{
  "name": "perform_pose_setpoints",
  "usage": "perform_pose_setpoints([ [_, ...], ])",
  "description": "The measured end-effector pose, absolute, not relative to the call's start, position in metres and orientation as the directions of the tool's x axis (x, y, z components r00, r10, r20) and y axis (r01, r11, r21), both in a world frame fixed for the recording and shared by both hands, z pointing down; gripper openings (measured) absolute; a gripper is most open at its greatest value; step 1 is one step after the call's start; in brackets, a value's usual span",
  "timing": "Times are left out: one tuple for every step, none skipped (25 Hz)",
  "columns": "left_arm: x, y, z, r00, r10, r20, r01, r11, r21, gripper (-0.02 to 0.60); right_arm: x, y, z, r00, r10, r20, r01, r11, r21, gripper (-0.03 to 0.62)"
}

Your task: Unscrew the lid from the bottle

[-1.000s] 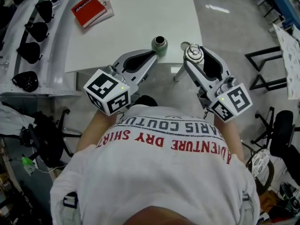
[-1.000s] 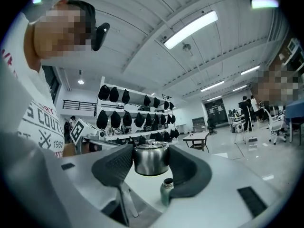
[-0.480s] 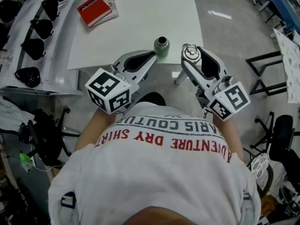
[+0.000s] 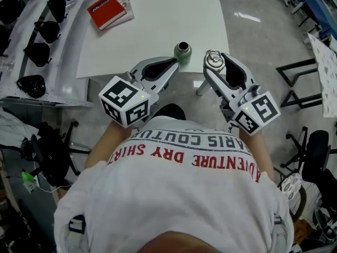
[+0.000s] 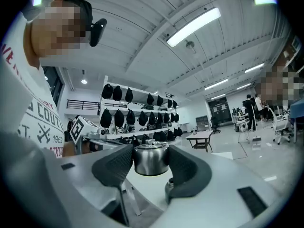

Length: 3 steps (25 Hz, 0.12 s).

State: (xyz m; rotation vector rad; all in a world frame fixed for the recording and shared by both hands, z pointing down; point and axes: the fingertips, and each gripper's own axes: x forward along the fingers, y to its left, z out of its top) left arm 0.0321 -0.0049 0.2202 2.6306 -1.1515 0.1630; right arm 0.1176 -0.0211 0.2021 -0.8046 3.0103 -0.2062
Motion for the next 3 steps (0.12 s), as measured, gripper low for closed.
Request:
perform_pose_setpoints([
  [0.0313,-0.0056,0.2213,0.677,-0.706,0.209,-0.736,-0.648,0.197,0.044,0.1169,-0.0217,0.2031,-0.867,-0.497,0.017,-0.495,0.859,-0.133,0.241],
  [0.0306,-0.0065,0.2224,0.675,-0.707,0.211,-0.738,-0.646,0.197,0.044,0.1164,-0.0223,0.2040,-0.868,-0.497,0.019,-0.495,0.859,-0.134,0.241],
  [0.0299,-0.0074,0.2234,0.673,-0.708,0.213,-0.739,-0.643,0.198,0.044,0.1158,-0.0230,0.2049,-0.868,-0.496,0.020,-0.494,0.859,-0.135,0.241],
])
